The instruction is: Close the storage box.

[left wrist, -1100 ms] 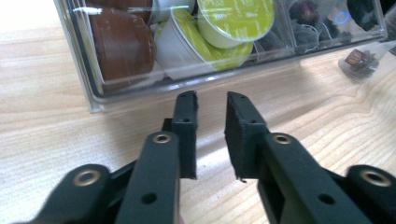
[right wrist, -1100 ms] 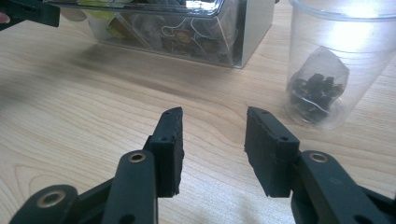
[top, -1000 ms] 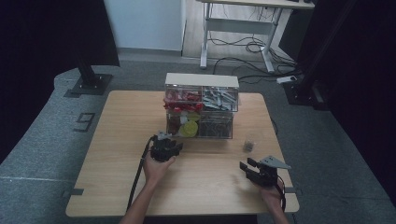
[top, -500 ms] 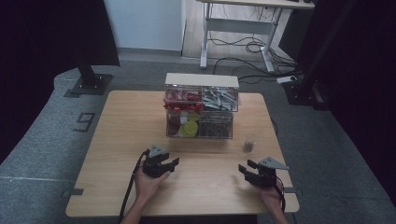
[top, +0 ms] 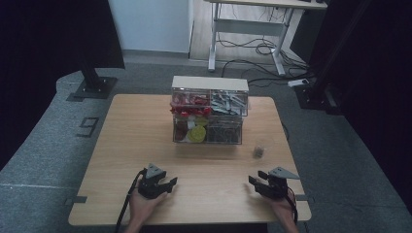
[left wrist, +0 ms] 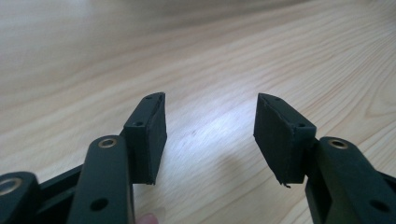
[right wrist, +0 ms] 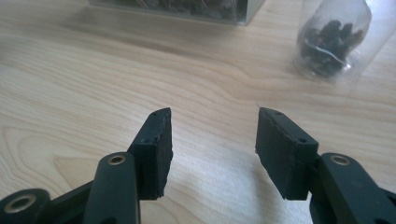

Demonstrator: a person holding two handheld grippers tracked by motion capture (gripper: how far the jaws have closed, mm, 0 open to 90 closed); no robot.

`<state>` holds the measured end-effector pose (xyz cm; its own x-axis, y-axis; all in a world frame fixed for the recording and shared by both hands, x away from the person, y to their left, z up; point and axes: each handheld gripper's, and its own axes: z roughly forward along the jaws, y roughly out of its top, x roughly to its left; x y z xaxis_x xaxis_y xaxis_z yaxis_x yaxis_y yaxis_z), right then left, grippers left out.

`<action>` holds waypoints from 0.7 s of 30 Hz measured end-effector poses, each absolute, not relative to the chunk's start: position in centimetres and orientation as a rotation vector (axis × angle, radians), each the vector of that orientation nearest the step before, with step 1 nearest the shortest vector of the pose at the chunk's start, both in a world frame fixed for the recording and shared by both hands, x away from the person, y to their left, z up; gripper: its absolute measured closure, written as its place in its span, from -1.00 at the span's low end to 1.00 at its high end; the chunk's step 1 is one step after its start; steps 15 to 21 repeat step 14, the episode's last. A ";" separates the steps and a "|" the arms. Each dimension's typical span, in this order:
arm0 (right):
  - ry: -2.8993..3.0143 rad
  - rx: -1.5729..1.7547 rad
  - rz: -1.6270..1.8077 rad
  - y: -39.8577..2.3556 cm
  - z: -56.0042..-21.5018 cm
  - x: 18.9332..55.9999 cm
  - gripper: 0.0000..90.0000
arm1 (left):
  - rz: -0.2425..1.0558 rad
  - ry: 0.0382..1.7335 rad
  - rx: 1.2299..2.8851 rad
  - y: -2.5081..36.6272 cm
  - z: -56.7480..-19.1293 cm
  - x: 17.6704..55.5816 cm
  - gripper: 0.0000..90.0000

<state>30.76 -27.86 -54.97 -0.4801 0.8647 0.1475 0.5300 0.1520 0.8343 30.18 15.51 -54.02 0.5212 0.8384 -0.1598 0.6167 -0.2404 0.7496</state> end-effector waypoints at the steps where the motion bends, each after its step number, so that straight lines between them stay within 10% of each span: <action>1: 2.074 1.339 1.246 -27.9 -55.1 30.7 0.00 | 0.355 1.198 1.965 15.8 -54.4 30.1 -0.02; 21: 2.103 1.330 1.208 -27.6 -55.2 30.8 -0.06 | 0.359 1.219 1.966 16.6 -54.6 30.1 -0.05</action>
